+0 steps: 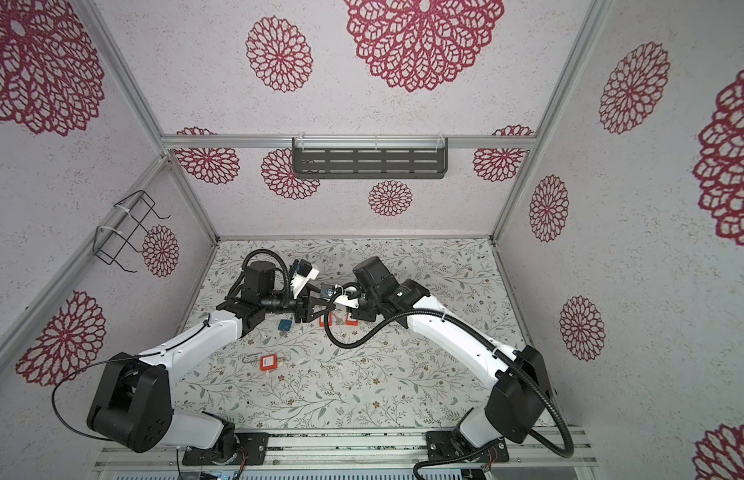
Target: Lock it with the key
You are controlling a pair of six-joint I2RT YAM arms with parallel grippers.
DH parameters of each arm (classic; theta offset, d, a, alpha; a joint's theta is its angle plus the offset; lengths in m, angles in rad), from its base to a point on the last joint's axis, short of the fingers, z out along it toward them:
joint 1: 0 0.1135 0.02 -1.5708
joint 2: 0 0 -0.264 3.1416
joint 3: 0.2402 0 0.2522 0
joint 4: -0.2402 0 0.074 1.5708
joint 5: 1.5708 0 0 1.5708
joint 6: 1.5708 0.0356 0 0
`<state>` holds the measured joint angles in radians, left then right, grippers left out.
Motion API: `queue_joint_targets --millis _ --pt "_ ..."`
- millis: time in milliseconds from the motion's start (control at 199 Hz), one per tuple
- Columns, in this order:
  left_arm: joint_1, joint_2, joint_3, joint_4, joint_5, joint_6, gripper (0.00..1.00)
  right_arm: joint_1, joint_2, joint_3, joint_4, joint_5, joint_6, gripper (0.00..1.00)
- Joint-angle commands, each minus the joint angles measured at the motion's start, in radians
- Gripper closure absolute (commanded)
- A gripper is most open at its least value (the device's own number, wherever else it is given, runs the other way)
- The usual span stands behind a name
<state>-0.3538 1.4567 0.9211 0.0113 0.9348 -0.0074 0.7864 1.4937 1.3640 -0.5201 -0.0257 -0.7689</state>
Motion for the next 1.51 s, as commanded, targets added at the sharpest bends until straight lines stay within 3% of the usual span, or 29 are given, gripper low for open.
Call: queue_joint_targets --millis 0,216,488,588,654,724,830,1338,1504 --pt "-0.006 0.017 0.033 0.031 0.040 -0.016 0.55 0.006 -0.038 0.004 0.051 0.016 -0.020 0.80" --pt "-0.011 0.035 0.050 0.035 0.065 -0.029 0.66 0.011 -0.044 -0.010 0.066 0.023 -0.025 0.80" --pt "-0.014 0.049 0.059 0.030 0.101 -0.029 0.89 0.011 -0.052 -0.021 0.071 0.026 -0.026 0.80" --pt "-0.014 0.051 0.060 0.028 0.107 -0.029 0.88 0.013 -0.055 -0.023 0.077 0.033 -0.026 0.80" --pt "-0.013 0.050 0.061 0.018 0.090 -0.028 0.74 0.013 -0.056 -0.025 0.080 0.042 -0.027 0.80" --pt "-0.014 0.047 0.061 0.003 0.081 -0.018 0.66 0.012 -0.058 -0.025 0.080 0.043 -0.027 0.80" --pt "-0.015 0.041 0.059 -0.009 0.063 -0.001 0.64 0.012 -0.062 -0.027 0.084 0.044 -0.026 0.80" --pt "-0.025 0.062 0.088 -0.045 0.076 0.010 0.85 0.017 -0.063 -0.032 0.100 0.039 -0.020 0.80" --pt "-0.025 0.065 0.094 -0.053 0.090 0.018 0.99 0.017 -0.070 -0.045 0.116 0.048 -0.026 0.74"
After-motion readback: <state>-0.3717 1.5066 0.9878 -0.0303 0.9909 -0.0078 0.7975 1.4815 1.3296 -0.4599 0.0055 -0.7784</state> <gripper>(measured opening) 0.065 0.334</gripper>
